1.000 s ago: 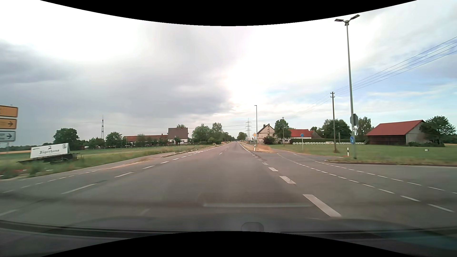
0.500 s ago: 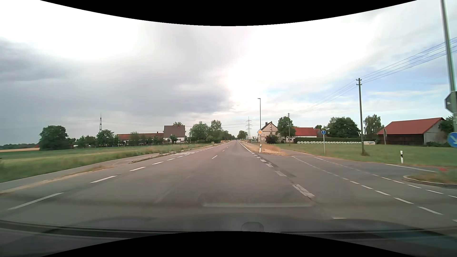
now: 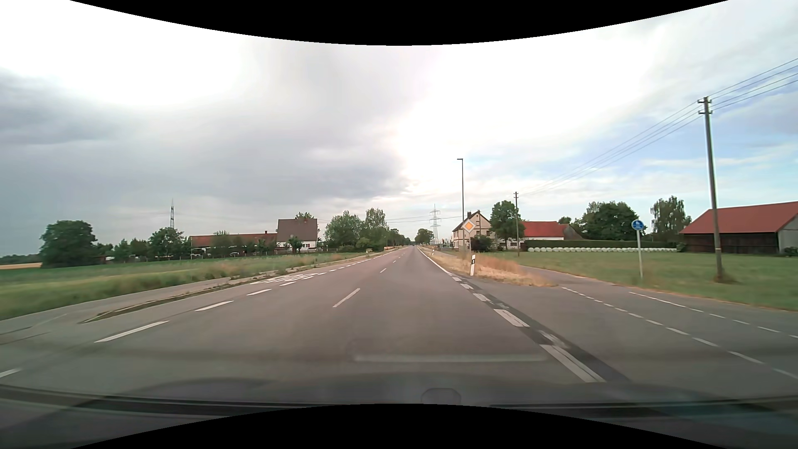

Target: Follow the waypoints while adhering to traffic rules and regulations

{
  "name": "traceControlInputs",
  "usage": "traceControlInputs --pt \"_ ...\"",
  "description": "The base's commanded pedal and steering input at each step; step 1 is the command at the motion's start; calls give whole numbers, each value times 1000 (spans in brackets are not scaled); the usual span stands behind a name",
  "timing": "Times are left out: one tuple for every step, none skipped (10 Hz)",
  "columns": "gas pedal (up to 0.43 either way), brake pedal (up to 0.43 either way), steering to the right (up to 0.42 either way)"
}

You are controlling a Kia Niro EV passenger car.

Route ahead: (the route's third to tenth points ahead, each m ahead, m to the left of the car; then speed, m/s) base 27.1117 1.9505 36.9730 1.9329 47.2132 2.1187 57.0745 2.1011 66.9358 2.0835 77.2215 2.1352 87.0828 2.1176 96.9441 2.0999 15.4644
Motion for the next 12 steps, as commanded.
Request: traceControlInputs --pt "169 0 -3" --pt "169 0 -3" --pt "169 0 -2" --pt "169 0 -2" --pt "169 0 -1" --pt "169 0 -1" --pt "169 0 -1" --pt "169 0 -1" --pt "169 0 -1" --pt "169 0 -1" --pt "169 0 -1" --pt "169 0 -1"
